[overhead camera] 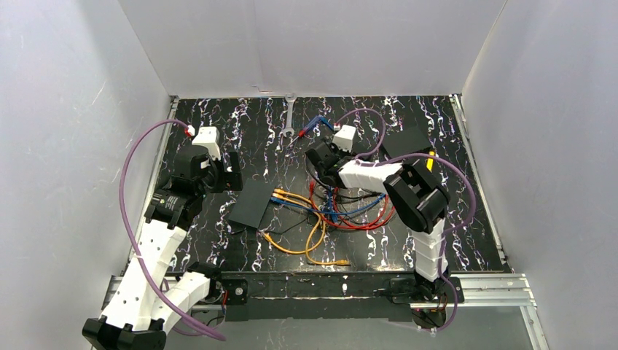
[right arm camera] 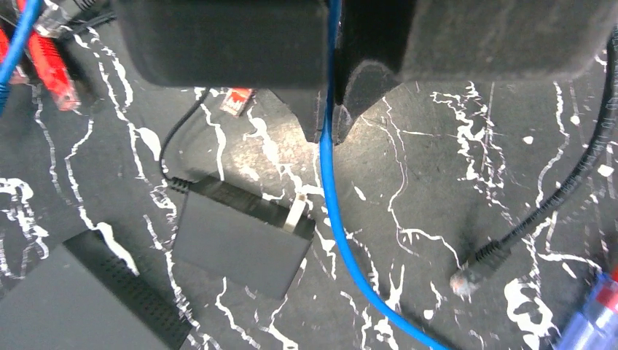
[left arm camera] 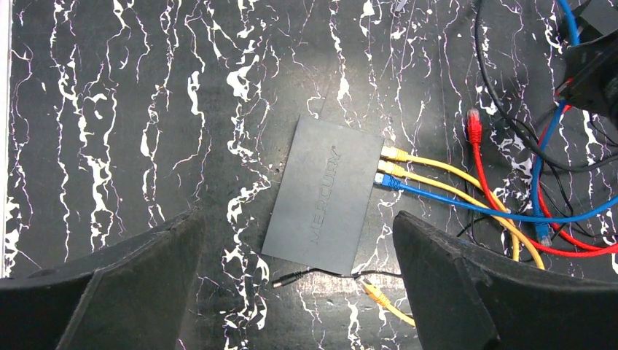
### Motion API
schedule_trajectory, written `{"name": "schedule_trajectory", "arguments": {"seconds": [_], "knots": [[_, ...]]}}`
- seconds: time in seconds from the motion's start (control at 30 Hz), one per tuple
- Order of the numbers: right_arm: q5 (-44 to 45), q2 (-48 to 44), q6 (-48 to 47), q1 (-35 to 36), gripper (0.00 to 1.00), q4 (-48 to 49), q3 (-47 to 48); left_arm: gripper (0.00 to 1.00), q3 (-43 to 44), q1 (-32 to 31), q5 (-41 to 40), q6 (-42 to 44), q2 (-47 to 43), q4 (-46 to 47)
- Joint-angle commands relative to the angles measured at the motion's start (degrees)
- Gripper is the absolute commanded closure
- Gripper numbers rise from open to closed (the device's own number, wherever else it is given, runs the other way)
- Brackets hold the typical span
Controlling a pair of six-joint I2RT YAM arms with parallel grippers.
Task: Insert the plug into the switch port
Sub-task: Pick up the connector from the center of the board.
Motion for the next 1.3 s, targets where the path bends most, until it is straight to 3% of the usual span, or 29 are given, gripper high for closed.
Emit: {"name": "schedule_trajectory", "arguments": {"seconds": [0.0, 0.27, 0.63, 0.77, 1.27], "knots": [[6.14, -8.04, -0.75, -0.37, 0.99, 0.47, -0.95, 0.02, -0.23, -0.36, -0.39, 0.54, -0.50, 0.79], [6.66, -17.50, -9.41, -0.33, 0.99, 10.26, -4.38, 0.02, -0.40, -0.35, -0.03, 0.55, -0.23, 0.95], [0.36, -27.46, -29.62, -0.57, 0.99, 29.57, -8.45, 0.02, -0.58, -0.36, 0.30, 0.41, 0.21, 1.14], [-7.09, -31.58, -36.25, -0.68, 0.99, 33.81, -11.72, 0.02, -0.58, -0.30, 0.14, 0.41, 0.47, 1.14], [-39.29, -45.16, -43.52, -0.79, 0.99, 26.69, -26.11, 0.02, -0.97, -0.31, 1.51, 0.87, 2.00, 1.74]]}}
